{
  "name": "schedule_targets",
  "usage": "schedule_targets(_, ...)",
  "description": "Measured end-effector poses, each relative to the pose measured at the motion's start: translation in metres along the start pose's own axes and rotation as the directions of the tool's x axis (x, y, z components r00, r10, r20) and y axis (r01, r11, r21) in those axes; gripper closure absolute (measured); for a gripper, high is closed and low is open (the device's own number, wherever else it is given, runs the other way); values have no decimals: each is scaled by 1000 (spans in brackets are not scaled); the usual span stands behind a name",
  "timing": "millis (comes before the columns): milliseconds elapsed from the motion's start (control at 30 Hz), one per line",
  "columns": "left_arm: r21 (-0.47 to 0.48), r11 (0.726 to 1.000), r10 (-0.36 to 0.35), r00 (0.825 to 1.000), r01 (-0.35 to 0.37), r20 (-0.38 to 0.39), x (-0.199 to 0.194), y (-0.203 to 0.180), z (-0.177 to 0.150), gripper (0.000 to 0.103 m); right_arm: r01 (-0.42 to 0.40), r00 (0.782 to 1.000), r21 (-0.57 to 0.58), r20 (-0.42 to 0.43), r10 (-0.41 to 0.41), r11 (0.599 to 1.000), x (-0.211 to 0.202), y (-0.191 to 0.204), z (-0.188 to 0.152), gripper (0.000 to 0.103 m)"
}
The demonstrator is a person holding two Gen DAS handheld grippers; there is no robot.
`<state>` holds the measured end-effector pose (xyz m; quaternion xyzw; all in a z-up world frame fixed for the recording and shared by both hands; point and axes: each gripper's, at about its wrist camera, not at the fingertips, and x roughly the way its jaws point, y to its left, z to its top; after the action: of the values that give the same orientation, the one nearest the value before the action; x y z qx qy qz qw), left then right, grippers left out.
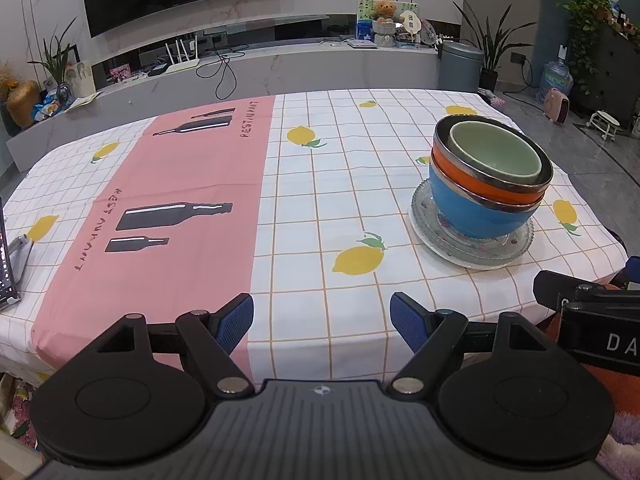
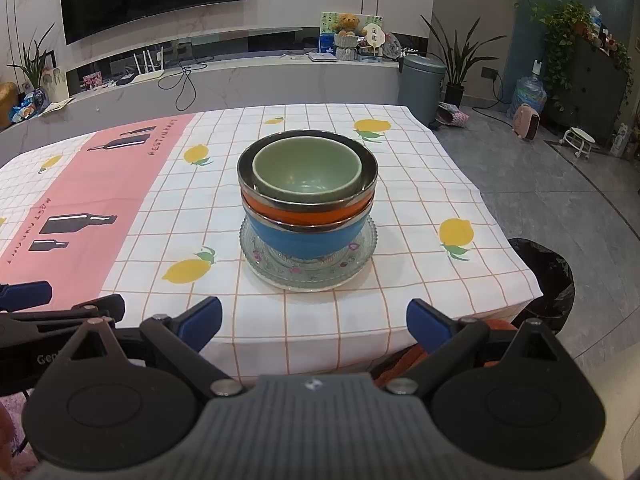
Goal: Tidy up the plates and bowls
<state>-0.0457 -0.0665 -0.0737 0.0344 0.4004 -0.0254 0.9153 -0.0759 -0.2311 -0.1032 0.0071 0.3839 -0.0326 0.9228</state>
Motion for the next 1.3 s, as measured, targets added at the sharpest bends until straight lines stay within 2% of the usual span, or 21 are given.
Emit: schedule_targets(1300, -22, 1000, -6, 1000, 5, -3, 3, 1, -2, 12, -6, 1000, -35, -5, 6, 999, 6, 10, -3, 6)
